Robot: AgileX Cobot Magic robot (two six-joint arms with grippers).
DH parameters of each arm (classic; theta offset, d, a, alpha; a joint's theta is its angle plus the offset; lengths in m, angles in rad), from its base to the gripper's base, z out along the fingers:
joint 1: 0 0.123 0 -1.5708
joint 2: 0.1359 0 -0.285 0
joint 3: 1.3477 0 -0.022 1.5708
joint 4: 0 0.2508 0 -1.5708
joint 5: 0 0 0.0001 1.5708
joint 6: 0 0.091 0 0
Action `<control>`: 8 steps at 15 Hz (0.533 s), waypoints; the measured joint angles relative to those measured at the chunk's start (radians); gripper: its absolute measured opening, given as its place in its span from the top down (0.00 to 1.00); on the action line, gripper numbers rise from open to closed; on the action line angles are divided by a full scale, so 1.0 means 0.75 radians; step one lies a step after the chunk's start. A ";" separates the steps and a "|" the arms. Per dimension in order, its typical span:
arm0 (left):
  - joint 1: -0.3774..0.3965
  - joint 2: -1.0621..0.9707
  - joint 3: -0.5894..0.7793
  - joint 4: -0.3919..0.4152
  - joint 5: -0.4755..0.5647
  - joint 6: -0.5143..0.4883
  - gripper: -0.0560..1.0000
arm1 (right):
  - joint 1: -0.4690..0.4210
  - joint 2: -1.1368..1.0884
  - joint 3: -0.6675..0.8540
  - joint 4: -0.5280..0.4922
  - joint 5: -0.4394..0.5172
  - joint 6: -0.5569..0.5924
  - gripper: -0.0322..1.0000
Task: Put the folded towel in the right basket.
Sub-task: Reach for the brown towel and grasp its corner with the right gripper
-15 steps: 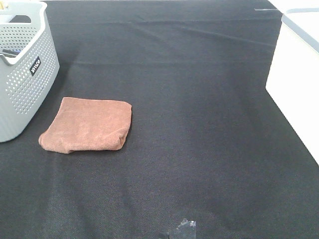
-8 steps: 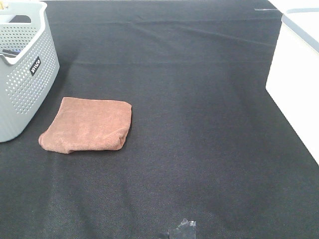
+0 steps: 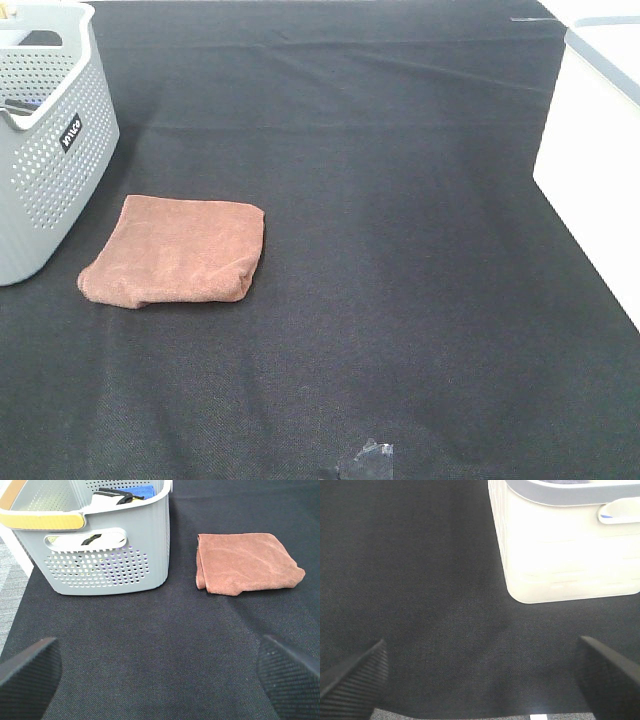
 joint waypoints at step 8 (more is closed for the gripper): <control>0.000 0.000 0.000 0.000 0.000 0.000 0.01 | 0.000 0.000 0.000 0.000 0.000 0.000 0.03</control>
